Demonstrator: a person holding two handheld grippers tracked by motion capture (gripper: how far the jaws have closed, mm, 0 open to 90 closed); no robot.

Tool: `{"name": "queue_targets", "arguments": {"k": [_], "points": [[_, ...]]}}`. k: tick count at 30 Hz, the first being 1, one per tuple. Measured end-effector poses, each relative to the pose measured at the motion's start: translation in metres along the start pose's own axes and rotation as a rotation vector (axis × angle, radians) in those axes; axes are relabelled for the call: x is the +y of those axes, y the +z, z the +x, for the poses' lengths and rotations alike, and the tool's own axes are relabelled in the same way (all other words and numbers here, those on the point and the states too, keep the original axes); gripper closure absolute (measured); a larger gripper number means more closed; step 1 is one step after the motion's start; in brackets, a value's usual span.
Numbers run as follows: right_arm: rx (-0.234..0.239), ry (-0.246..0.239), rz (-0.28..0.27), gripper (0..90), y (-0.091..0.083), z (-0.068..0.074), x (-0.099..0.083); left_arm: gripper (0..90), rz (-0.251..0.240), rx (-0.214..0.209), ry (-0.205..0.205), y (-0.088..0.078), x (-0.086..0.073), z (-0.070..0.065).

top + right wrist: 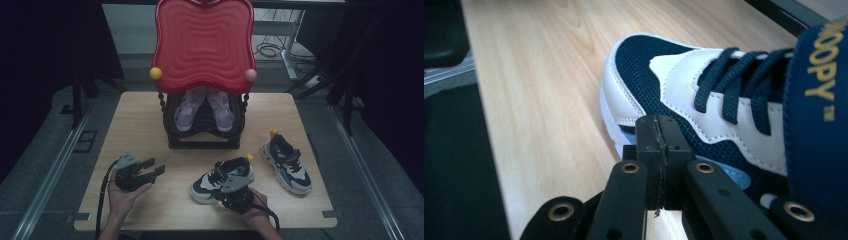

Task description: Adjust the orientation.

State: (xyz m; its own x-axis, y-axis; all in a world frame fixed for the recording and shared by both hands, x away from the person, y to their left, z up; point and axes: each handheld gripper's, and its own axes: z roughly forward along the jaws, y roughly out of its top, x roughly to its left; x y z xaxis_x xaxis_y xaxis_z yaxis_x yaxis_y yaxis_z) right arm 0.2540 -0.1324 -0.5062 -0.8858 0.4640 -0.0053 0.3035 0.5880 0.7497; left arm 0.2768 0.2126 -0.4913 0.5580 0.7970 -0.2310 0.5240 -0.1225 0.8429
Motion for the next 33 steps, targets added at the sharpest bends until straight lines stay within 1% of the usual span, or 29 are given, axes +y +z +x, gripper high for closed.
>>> {"name": "queue_targets", "arguments": {"k": [6,17,22,27,29,31,33], "points": [[-0.029,0.019,0.007,89.9,0.013,-0.001,0.012,45.0,-0.001,0.003,-0.003,-0.002,0.0,0.003],[-0.07,0.051,0.007,89.9,0.028,-0.003,0.024,45.0,0.01,0.003,-0.004,0.0,-0.001,0.003],[-0.07,0.055,0.007,89.9,0.033,-0.003,0.026,44.9,0.011,0.002,-0.005,0.0,-0.001,0.004],[-0.071,0.057,0.003,89.8,0.033,-0.002,0.026,44.9,0.012,0.001,-0.005,0.0,-0.001,0.004],[-0.057,0.061,-0.012,89.8,0.03,-0.003,0.026,44.9,0.012,0.001,-0.004,0.0,-0.002,0.004],[-0.049,0.064,-0.033,89.9,0.024,-0.003,0.028,44.9,0.011,0.001,-0.005,-0.001,-0.001,0.004],[-0.045,0.069,-0.059,89.8,0.014,-0.005,0.029,44.8,0.009,0.003,-0.006,-0.001,-0.001,0.005]]}}
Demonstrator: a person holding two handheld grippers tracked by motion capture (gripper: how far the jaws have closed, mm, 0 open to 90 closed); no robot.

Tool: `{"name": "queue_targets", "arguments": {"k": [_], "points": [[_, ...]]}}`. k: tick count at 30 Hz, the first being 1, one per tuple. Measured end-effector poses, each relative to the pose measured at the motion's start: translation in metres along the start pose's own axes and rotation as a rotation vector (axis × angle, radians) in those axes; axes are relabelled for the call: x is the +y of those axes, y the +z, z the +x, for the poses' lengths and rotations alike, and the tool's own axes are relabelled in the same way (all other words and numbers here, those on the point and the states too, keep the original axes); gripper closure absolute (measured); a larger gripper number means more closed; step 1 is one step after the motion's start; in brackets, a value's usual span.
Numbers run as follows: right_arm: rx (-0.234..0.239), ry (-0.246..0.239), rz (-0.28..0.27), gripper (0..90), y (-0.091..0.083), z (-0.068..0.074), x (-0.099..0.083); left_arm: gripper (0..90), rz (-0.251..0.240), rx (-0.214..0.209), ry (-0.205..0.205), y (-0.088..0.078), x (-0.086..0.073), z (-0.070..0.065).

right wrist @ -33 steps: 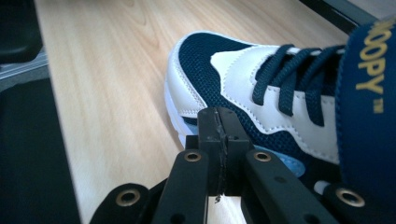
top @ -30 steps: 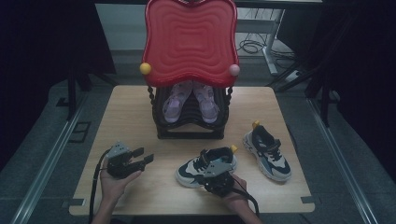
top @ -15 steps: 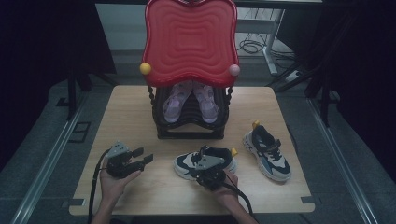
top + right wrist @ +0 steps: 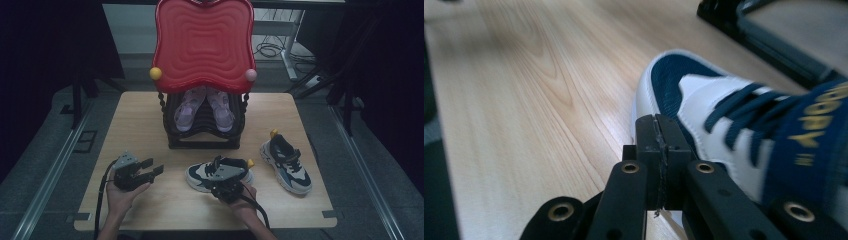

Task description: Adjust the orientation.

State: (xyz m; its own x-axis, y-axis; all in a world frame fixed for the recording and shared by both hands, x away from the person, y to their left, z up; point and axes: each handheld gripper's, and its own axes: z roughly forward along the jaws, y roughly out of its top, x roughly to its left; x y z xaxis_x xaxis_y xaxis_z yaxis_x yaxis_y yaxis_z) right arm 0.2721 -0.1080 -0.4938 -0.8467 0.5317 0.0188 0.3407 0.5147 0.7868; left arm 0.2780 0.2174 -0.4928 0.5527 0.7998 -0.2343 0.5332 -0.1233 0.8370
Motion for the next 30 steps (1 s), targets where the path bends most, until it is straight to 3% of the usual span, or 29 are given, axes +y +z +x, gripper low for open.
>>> {"name": "queue_targets", "arguments": {"k": [3,7,14,22,30], "points": [[0.0,0.025,-0.043,89.9,-0.017,-0.007,0.004,44.9,-0.003,0.0,-0.002,0.0,0.0,0.0],[-0.032,0.065,-0.095,89.9,-0.046,-0.027,0.007,44.9,-0.001,0.0,-0.004,0.0,0.0,0.0],[-0.084,0.142,-0.117,89.9,-0.076,-0.07,0.013,44.8,0.002,-0.003,-0.002,0.001,0.0,-0.001],[-0.11,0.188,-0.053,89.9,-0.071,-0.109,0.012,44.8,0.001,0.002,-0.005,0.0,0.0,0.001],[-0.106,0.183,-0.007,89.9,-0.065,-0.122,0.007,44.7,-0.001,0.006,-0.011,0.0,-0.001,0.003]]}}
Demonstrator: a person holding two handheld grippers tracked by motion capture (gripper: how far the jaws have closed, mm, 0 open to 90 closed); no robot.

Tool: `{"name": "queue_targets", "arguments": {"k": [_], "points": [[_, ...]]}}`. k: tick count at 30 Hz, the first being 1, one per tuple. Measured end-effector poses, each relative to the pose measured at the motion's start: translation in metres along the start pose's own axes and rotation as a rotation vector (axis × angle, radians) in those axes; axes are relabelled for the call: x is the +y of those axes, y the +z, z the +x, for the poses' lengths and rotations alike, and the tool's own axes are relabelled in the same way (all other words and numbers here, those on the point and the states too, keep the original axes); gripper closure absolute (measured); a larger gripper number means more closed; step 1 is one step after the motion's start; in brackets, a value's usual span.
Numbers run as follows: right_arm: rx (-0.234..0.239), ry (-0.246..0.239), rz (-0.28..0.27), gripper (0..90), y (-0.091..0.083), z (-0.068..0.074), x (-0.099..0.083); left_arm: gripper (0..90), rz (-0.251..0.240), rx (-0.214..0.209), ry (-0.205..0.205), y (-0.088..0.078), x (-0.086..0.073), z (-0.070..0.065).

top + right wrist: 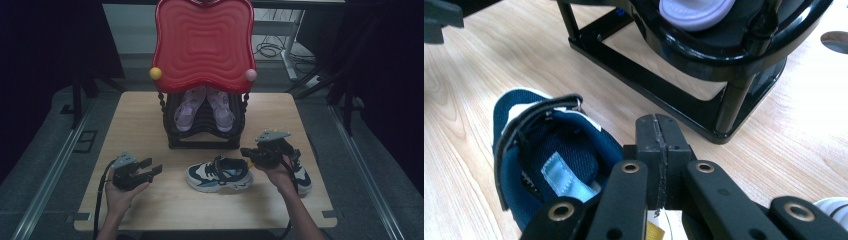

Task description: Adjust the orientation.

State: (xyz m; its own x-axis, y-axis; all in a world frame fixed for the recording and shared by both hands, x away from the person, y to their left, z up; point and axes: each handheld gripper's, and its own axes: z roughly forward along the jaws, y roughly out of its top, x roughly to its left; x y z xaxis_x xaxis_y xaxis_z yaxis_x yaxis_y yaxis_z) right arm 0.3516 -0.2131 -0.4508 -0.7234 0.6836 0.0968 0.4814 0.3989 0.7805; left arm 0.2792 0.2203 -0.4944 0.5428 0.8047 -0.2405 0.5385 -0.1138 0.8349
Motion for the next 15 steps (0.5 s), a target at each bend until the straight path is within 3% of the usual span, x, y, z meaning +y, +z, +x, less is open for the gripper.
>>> {"name": "queue_targets", "arguments": {"k": [15], "points": [[0.015,-0.038,0.059,90.0,0.0009,-0.0031,-0.01,44.6,0.007,0.0,0.003,0.0024,-0.0009,-0.0006]]}}
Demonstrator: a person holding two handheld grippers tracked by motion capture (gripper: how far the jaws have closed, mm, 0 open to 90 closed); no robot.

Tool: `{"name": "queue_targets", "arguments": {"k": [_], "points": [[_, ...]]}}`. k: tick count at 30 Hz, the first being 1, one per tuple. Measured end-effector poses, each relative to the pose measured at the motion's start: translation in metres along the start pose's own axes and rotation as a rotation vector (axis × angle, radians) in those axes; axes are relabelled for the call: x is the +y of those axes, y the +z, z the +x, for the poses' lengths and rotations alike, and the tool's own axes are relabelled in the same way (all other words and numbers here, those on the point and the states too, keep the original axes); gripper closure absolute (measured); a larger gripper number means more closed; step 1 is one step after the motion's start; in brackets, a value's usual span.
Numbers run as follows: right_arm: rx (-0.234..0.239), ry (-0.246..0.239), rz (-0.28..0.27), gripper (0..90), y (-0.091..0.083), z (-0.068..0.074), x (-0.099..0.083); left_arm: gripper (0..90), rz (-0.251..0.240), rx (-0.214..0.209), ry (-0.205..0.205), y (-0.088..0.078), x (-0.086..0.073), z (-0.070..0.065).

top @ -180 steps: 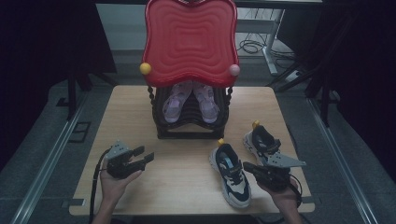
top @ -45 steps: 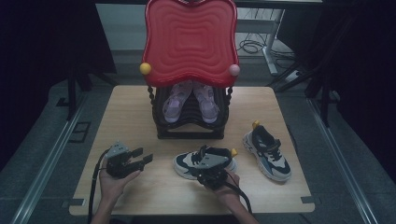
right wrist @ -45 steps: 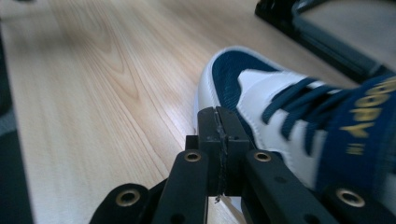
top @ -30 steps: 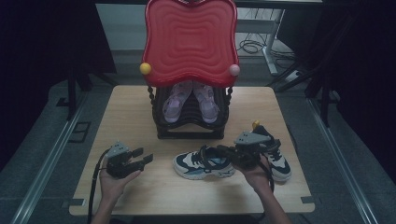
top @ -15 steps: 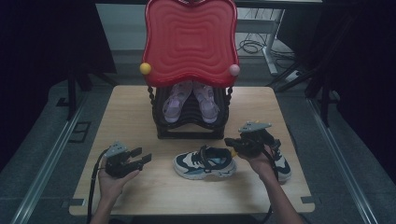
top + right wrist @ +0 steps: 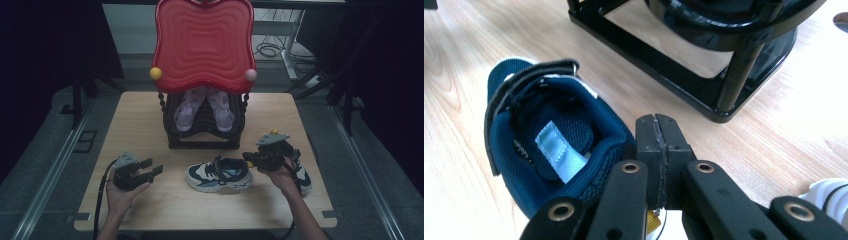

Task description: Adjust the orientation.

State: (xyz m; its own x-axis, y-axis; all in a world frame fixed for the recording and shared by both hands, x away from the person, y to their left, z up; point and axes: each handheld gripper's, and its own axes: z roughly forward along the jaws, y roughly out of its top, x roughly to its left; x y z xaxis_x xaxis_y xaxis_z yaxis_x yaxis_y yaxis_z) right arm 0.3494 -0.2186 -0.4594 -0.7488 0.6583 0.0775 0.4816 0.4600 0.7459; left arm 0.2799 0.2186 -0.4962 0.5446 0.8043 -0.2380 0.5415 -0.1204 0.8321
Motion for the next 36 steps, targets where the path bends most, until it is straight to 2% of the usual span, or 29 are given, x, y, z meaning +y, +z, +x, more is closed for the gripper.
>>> {"name": "queue_targets", "arguments": {"k": [9,17,36], "points": [[0.006,-0.02,0.034,90.0,0.001,0.001,-0.005,44.6,0.0,0.0,0.001,0.0,0.0,0.0],[0.027,-0.052,0.038,90.0,-0.006,0.006,-0.011,44.7,0.004,0.003,0.002,0.001,-0.001,0.0],[0.054,-0.15,0.101,90.0,-0.024,0.042,-0.016,44.6,0.006,0.003,0.004,0.0,-0.001,-0.001]]}}
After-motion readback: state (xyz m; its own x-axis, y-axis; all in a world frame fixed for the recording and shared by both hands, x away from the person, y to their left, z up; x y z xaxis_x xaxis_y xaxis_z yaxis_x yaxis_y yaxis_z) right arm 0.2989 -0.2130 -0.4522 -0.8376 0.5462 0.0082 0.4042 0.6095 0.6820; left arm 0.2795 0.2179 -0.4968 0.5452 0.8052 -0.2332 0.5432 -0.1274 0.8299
